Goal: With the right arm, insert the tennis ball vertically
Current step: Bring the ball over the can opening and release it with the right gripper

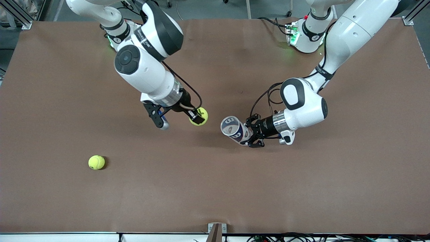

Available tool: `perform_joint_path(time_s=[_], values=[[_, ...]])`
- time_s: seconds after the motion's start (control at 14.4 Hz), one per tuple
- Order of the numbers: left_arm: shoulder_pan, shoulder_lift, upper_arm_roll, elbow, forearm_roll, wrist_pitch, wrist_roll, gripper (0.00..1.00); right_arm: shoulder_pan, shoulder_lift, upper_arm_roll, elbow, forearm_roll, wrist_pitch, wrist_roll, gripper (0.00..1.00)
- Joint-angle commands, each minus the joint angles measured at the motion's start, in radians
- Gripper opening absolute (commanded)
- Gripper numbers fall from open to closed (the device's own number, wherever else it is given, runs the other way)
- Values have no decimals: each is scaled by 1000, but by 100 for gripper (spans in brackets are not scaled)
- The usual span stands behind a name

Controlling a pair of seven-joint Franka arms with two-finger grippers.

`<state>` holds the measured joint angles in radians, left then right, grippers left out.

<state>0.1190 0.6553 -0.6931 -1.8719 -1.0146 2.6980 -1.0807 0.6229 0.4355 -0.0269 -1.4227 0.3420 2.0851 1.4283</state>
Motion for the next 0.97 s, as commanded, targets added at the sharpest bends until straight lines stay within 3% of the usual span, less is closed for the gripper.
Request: perform_joint_path(time_s=[0.0,0.35,0.69,0.76,0.83,0.9], values=[[-7,53,-14,40,-174,-3,163,67,21,78,-14,122,8,3,82,1],[-47,145,-17,98,-373,-32,318,68,52,161,-21,240,6,3,173,1],[-70,190,-16,112,-545,-86,500,69,86,195,-18,238,-69,15,192,2],[-71,196,-16,112,-570,-102,531,69,84,197,-19,238,-69,13,192,7],[-70,207,-16,112,-581,-107,544,69,83,197,-19,237,-71,10,189,28],[-70,217,-16,114,-581,-107,553,69,81,197,-19,238,-72,9,188,88]])
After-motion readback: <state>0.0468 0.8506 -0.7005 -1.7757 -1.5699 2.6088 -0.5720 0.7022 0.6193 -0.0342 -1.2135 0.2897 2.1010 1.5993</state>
